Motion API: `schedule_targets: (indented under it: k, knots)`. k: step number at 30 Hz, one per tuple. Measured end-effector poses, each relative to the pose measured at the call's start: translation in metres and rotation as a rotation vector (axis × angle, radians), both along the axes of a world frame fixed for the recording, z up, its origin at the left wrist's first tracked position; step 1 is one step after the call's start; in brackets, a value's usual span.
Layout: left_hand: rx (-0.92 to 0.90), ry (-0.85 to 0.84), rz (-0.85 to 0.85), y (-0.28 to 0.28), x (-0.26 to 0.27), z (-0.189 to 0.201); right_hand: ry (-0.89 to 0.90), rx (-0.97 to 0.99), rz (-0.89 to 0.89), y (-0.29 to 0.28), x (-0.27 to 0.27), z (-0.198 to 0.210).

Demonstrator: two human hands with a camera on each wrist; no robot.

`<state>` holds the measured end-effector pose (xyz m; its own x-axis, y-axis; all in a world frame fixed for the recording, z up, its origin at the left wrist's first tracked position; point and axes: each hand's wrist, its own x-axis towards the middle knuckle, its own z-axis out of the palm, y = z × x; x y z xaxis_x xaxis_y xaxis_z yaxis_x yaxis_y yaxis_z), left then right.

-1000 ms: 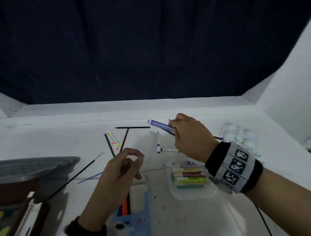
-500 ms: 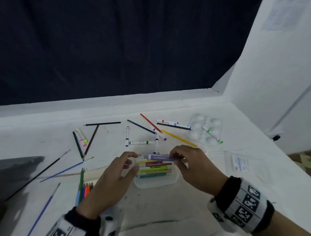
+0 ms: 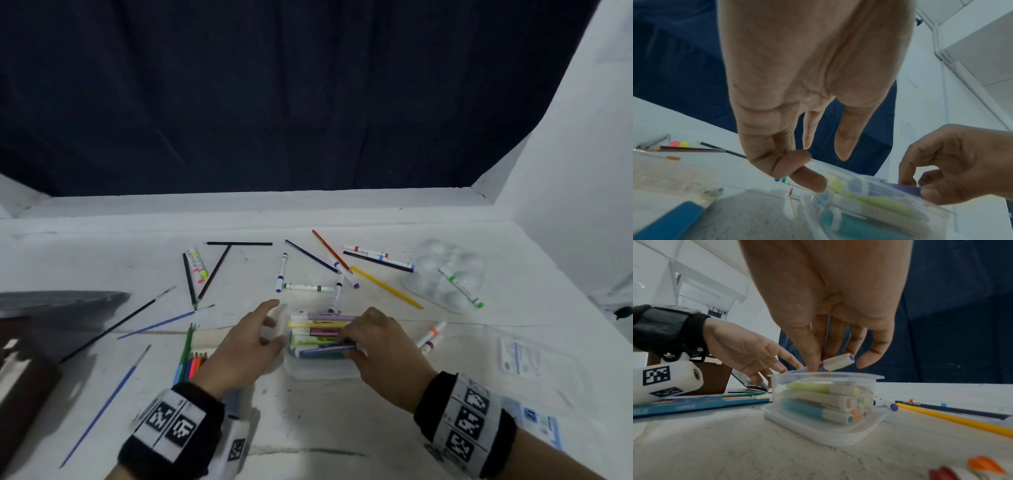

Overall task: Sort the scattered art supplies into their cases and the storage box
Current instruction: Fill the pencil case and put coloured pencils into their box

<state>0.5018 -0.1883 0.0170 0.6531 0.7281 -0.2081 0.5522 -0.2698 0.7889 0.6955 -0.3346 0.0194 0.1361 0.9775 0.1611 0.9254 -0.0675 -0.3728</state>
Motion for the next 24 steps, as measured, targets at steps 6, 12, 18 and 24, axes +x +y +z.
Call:
schedule_targets:
  k: [6, 12, 18, 24]
  knots:
    - [-0.067, -0.009, -0.083, 0.002, 0.015, 0.01, -0.024, -0.159, -0.052, 0.014, -0.005, 0.015]
    - [-0.113, -0.007, -0.105, 0.004, 0.019, 0.017, -0.141, -0.29, -0.061, 0.034, -0.006, 0.029]
    - [-0.222, -0.054, -0.076, 0.004, 0.012, 0.019, -0.106, -0.246, -0.026, 0.027, -0.002, 0.031]
    - [-0.274, -0.178, 0.059, 0.004, -0.03, 0.019, 0.205, 0.258, -0.214, 0.006, 0.008, 0.025]
